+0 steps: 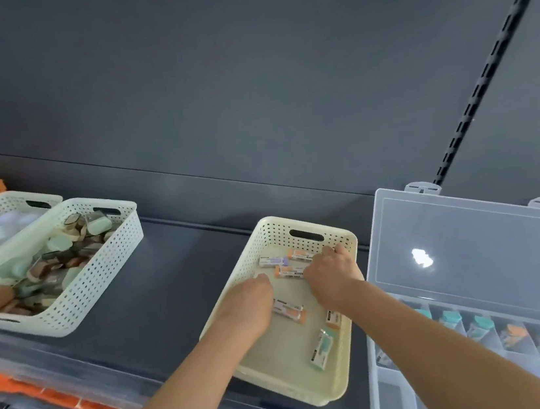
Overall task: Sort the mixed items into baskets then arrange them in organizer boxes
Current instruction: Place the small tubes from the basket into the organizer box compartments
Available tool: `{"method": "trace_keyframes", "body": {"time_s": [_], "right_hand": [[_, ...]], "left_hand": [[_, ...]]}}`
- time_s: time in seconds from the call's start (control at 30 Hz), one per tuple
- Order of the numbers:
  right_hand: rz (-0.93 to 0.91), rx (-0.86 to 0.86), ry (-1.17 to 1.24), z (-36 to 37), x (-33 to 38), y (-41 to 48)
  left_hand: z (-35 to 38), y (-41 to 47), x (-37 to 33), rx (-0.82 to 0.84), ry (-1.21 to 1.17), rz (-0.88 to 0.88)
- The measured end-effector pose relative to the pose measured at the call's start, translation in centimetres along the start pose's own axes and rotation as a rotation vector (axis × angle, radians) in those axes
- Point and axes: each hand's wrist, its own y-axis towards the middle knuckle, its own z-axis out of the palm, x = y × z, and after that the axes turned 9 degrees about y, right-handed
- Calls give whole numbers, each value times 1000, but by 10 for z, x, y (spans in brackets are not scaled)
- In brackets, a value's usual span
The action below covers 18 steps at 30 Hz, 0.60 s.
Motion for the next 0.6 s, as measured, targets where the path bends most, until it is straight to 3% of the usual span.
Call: {"method": "trace_keyframes", "body": {"time_s": [0.2, 0.4, 0.6], "right_hand": [[39, -32, 281, -1, 2, 6], [124, -260, 765, -7, -10, -19], [147, -577, 941, -10, -34, -76]], "left_hand": [[-3, 2, 4, 9, -41, 55], [-26, -6, -1, -251, -293, -14], [-52, -22, -40, -422, -486, 95]]}}
